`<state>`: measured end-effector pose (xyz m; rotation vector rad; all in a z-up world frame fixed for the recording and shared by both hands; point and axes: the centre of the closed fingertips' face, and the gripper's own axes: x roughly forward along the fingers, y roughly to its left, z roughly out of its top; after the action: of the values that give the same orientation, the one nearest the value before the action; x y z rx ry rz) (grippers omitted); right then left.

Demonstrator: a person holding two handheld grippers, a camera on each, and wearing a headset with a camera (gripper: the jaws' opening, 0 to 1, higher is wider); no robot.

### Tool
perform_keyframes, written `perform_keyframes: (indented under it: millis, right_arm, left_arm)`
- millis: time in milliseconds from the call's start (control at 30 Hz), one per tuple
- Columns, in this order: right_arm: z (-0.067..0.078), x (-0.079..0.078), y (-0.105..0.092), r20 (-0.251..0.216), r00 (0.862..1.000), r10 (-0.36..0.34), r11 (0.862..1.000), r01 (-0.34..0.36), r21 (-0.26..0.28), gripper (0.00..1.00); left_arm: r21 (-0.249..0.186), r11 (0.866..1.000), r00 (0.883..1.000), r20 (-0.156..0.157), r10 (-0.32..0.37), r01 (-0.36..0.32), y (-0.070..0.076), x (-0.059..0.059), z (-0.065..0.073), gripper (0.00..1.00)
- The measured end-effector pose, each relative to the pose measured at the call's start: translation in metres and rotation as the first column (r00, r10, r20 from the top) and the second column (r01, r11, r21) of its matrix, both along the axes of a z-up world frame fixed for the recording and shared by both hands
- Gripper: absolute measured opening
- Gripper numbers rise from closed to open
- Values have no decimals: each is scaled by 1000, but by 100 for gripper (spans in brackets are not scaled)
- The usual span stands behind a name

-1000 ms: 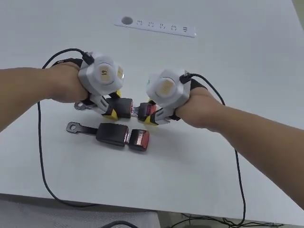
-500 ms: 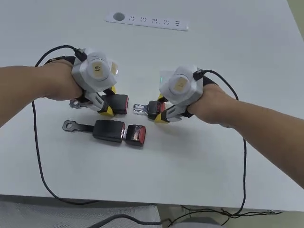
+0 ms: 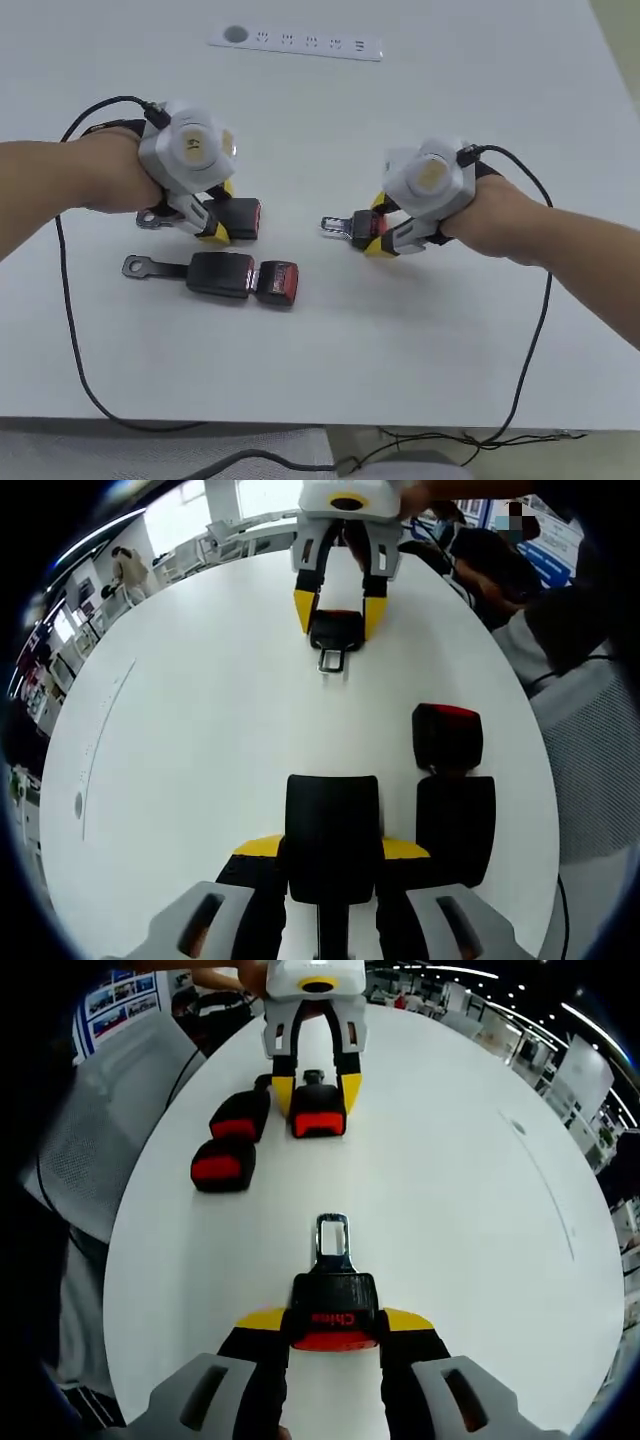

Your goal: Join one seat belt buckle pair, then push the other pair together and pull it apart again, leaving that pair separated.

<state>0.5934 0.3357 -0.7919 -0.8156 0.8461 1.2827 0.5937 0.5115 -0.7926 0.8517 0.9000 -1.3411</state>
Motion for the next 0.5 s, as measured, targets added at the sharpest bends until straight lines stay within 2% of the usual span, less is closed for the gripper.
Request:
perform_keyframes:
  millis: [300,500]
  right_arm:
    - [-1,1,-4,-10,1000,-14,1000,14,-13,33]
    - [-3,2,-5,-4,999,-44,999,44,-13,39]
  left_arm:
    - [-1,1000,1000,1,-1,1,1,1,0,34]
    - [27,1000,1000,-5,-16,16,0,1,-1,35]
